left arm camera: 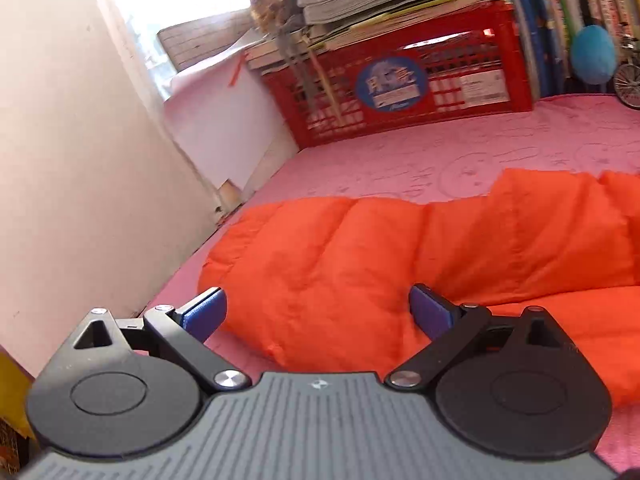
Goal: Fold clothes
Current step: 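Move the left gripper to the other sleeve end beside the jacket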
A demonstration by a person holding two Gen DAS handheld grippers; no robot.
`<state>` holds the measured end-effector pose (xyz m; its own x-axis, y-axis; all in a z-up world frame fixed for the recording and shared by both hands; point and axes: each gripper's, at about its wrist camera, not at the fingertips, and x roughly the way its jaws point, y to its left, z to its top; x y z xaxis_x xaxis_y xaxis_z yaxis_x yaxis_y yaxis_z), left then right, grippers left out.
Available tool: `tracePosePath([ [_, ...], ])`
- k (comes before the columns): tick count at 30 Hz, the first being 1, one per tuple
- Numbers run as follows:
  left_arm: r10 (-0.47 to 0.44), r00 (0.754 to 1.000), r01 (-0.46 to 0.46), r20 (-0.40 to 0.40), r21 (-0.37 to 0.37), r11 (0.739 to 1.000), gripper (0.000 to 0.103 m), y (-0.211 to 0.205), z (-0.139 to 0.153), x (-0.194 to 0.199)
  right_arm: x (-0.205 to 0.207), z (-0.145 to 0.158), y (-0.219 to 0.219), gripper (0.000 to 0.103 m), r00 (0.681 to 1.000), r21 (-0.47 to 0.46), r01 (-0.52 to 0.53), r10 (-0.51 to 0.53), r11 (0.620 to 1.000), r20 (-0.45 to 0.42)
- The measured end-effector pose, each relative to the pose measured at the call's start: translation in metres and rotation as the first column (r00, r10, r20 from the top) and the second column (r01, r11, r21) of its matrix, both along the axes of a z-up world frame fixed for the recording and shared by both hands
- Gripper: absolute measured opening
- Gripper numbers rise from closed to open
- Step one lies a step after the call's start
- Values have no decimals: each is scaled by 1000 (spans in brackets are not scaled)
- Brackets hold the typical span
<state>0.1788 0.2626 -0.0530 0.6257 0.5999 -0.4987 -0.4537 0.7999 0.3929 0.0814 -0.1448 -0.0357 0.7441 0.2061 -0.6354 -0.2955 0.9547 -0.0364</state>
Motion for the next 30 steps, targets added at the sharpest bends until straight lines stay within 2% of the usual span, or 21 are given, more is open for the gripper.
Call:
tracePosePath([
  [2, 81, 997, -81, -5, 0, 997, 100, 24, 1, 3, 0, 0, 0, 103, 1000, 2, 0, 0, 1000, -1],
  [4, 121, 993, -120, -18, 41, 992, 99, 30, 2, 4, 0, 0, 0, 103, 1000, 2, 1, -1, 1000, -2],
  [5, 132, 991, -130, -23, 57, 990, 89, 26, 5, 5, 0, 0, 0, 103, 1000, 2, 1, -1, 1000, -2],
  [6, 103, 995, -103, -5, 61, 993, 73, 17, 10, 2, 0, 0, 0, 103, 1000, 3, 2, -2, 1000, -2],
  [8, -31, 997, 28, 68, 42, 999, 73, -9, 22, -11, 0, 0, -1, 103, 1000, 5, 4, -4, 1000, -3],
  [9, -139, 985, 138, 105, 14, 990, 73, -28, 29, -17, 1, 0, 0, 103, 1000, 7, 5, -5, 1000, -4],
  [12, -384, 914, 393, 134, -50, 918, 77, -88, 37, -21, 1, 0, 0, 103, 1000, 8, 7, -7, 1000, -5],
  [14, -515, 845, 530, 143, -89, 844, 77, -127, 38, -21, 0, 0, 0, 103, 1000, 8, 8, -8, 1000, -5],
  [15, -544, 828, 557, 136, -93, 825, 77, -138, 35, -18, 0, 0, 0, 103, 1000, 8, 8, -8, 1000, -5],
  [19, -562, 824, 566, 69, -69, 821, 78, -156, 13, 0, 0, -1, 0, 103, 1000, 7, 9, -9, 1000, -4],
  [21, -570, 821, 571, 34, -57, 819, 92, -165, 3, 9, 0, -1, 0, 103, 1000, 6, 9, -9, 1000, -3],
  [22, -563, 826, 563, 34, -75, 823, 96, -158, 1, 12, 0, -1, 0, 103, 1000, 6, 9, -9, 1000, -2],
  [24, -528, 848, 530, 50, -136, 837, 103, -127, 4, 14, 1, -1, 0, 103, 1000, 6, 8, -8, 1000, -2],
  [25, -507, 860, 509, 53, -159, 846, 103, -112, 5, 14, 1, -1, 0, 103, 1000, 7, 7, -7, 1000, -3],
  [27, -440, 897, 441, 47, -171, 881, 103, -83, 6, 15, 1, -1, -1, 103, 1000, 8, 5, -5, 1000, -4],
  [28, -416, 908, 418, 55, -198, 887, 103, -68, 6, 15, 1, -1, -2, 103, 1000, 9, 3, -3, 1000, -4],
  [30, -381, 921, 388, 81, -278, 879, 103, -38, 8, 13, 1, -1, -3, 103, 1000, 10, -2, 2, 1000, -4],
])
